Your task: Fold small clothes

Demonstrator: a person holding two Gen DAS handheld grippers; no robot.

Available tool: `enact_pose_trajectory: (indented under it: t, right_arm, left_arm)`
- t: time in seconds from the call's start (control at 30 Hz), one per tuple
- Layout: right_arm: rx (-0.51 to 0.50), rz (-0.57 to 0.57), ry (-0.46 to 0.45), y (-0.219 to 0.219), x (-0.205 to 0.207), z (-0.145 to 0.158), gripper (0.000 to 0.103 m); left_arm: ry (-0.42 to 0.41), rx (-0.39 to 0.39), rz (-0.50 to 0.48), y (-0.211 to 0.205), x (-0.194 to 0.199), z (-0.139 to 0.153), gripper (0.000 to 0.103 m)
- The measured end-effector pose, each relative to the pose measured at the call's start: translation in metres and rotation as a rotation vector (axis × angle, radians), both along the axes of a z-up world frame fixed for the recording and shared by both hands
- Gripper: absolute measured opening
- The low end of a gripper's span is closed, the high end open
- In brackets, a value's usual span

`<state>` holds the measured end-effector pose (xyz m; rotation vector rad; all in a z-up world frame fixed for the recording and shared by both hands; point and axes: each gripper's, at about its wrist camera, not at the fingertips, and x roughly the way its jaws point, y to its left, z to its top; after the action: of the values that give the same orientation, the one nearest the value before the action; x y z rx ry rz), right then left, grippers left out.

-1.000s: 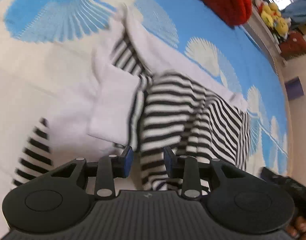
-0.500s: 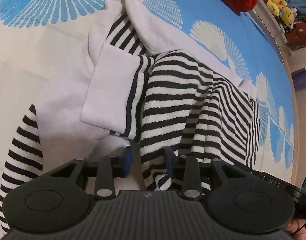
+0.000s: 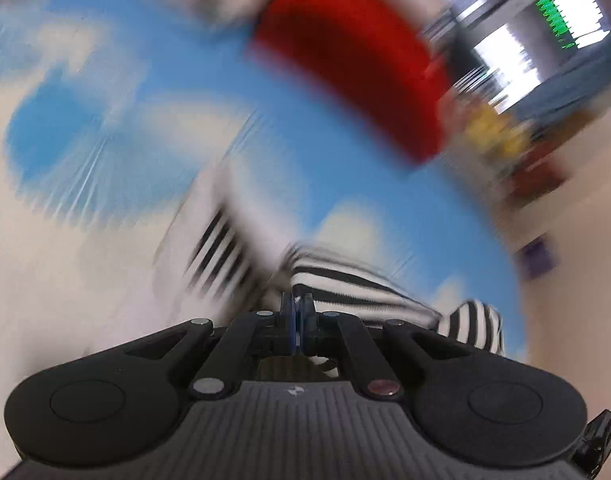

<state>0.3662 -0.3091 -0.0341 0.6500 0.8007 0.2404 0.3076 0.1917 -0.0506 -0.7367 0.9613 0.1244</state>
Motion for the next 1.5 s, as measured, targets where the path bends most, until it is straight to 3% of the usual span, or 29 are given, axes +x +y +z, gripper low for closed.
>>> enact_pose_trajectory:
  t: [0.07, 0.13, 0.17, 0.2, 0.23, 0.27, 0.33, 0.37, 0.5, 0.53, 0.57, 0.6, 0.7, 0.73, 0.8, 0.9, 0.93, 0.97, 1.0, 1.07, 1.17, 1.27, 1.33, 1.4, 1.47, 1.5]
  right_arm:
    - [-0.062, 0.013, 0.193, 0.003, 0.006, -0.032, 0.001]
    - [-0.132, 0.065, 0.383, 0.009, 0.010, -0.068, 0.001]
    - [-0.152, 0.084, 0.422, 0.012, 0.010, -0.076, 0.002]
    - [-0.162, 0.103, 0.429, 0.015, 0.009, -0.079, 0.006]
    - [-0.173, 0.114, 0.420, 0.018, 0.010, -0.077, 0.006]
    - [-0.181, 0.119, 0.396, 0.020, 0.011, -0.072, 0.008]
    - [-0.174, 0.107, 0.356, 0.018, 0.012, -0.063, 0.029]
    - [-0.166, 0.088, 0.343, 0.017, 0.012, -0.061, 0.041]
    - [-0.157, 0.077, 0.360, 0.019, 0.014, -0.069, 0.037]
    - [-0.160, 0.079, 0.373, 0.022, 0.014, -0.073, 0.031]
    - [-0.158, 0.087, 0.381, 0.022, 0.014, -0.078, 0.015]
    - [-0.149, 0.096, 0.379, 0.024, 0.014, -0.079, 0.007]
    - [-0.087, 0.130, 0.295, 0.031, 0.010, -0.064, 0.002]
    - [-0.059, 0.151, 0.251, 0.033, 0.008, -0.055, 0.002]
    - [-0.070, 0.142, 0.222, 0.035, 0.006, -0.048, 0.002]
    - [-0.168, 0.102, 0.354, 0.032, 0.009, -0.069, 0.007]
    - [-0.197, 0.091, 0.403, 0.031, 0.010, -0.078, 0.011]
    - [-0.223, 0.076, 0.442, 0.028, 0.011, -0.085, 0.022]
    - [-0.233, 0.057, 0.442, 0.025, 0.010, -0.086, 0.025]
    - [-0.239, 0.033, 0.376, 0.023, 0.008, -0.071, 0.026]
    - [-0.278, 0.035, 0.192, 0.029, 0.003, -0.038, 0.026]
    - [-0.211, 0.099, 0.085, 0.037, 0.003, -0.023, 0.027]
    - [-0.139, 0.159, 0.116, 0.043, 0.005, -0.034, 0.027]
    - [-0.126, 0.175, 0.231, 0.047, 0.009, -0.058, 0.027]
    - [-0.265, 0.189, 0.384, 0.052, 0.012, -0.086, 0.022]
    - [-0.314, 0.193, 0.411, 0.053, 0.012, -0.094, 0.019]
  left_arm:
    - [0.214, -0.010, 0.007, -0.001, 0.000, -0.036, 0.002]
    - [0.275, -0.064, 0.057, 0.005, -0.004, -0.051, 0.004]
    - [0.265, -0.066, 0.059, 0.007, -0.003, -0.049, 0.004]
    - [0.233, -0.057, 0.054, 0.007, -0.002, -0.043, 0.005]
    - [0.199, -0.049, 0.055, 0.006, 0.000, -0.036, 0.015]
    - [0.164, -0.048, 0.058, 0.007, 0.002, -0.029, 0.033]
    - [0.136, -0.046, 0.057, 0.005, 0.004, -0.025, 0.042]
    - [0.139, -0.051, 0.052, 0.003, 0.005, -0.027, 0.042]
    - [0.208, -0.040, 0.021, -0.006, 0.008, -0.043, 0.037]
    - [0.212, -0.029, 0.007, -0.007, 0.007, -0.044, 0.015]
    - [0.206, -0.015, 0.003, -0.007, 0.006, -0.044, 0.001]
    - [0.182, 0.011, 0.013, -0.008, 0.003, -0.040, 0.001]
    - [0.066, 0.070, 0.028, -0.006, 0.001, -0.016, 0.001]
    - [0.056, 0.088, 0.031, -0.006, 0.000, -0.012, 0.001]
    - [0.112, 0.118, 0.033, -0.005, -0.001, -0.018, 0.001]
    - [0.250, 0.099, 0.028, -0.004, -0.001, -0.042, 0.002]
    - [0.265, 0.100, 0.025, -0.003, -0.002, -0.045, 0.003]
    - [0.269, 0.110, 0.016, -0.002, -0.002, -0.043, 0.008]
    - [0.251, 0.127, 0.006, -0.003, 0.000, -0.038, 0.010]
    - [0.138, 0.180, 0.012, -0.006, -0.002, -0.016, 0.011]
    - [-0.003, 0.241, -0.052, -0.020, -0.001, 0.006, 0.011]
    - [0.019, 0.190, -0.104, -0.028, 0.001, -0.008, 0.011]
    - [0.131, 0.157, -0.107, -0.028, 0.003, -0.032, 0.011]
    - [0.257, 0.160, -0.105, -0.025, 0.003, -0.056, 0.009]
    - [0.269, 0.160, -0.111, -0.023, 0.001, -0.060, 0.008]
    - [0.249, 0.181, -0.126, -0.025, 0.001, -0.053, 0.009]
